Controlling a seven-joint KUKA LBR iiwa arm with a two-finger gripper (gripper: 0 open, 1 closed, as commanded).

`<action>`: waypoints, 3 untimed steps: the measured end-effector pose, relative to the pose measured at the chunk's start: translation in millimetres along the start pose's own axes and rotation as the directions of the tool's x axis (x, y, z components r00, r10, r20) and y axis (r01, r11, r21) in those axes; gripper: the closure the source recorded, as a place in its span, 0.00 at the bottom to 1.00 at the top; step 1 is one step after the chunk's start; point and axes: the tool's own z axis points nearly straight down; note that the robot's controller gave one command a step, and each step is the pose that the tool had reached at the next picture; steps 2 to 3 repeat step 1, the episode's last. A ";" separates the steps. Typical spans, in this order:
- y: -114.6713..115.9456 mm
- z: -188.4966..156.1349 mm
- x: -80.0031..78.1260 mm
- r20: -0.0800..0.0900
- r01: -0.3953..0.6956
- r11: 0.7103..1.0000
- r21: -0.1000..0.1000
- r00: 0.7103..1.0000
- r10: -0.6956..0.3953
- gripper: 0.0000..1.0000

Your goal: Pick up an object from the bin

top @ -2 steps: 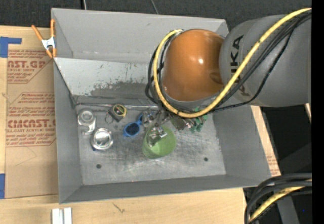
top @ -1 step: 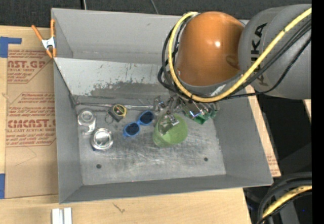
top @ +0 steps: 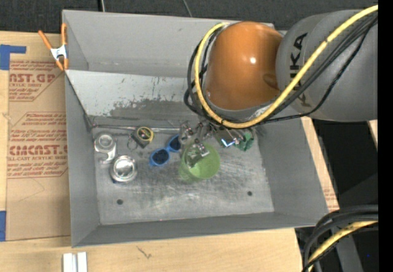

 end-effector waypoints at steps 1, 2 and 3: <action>40.2 46.6 -19.6 -0.001 0.159 0.987 -0.001 0.987 -0.159 1.00; 40.2 46.6 -19.6 -0.001 0.159 0.987 -0.001 0.987 -0.159 1.00; 40.2 46.6 -19.6 -0.001 0.159 0.987 -0.001 0.987 -0.159 1.00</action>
Offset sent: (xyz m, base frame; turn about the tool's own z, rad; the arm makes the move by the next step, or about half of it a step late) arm 0.0008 0.0430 -0.0448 -0.1579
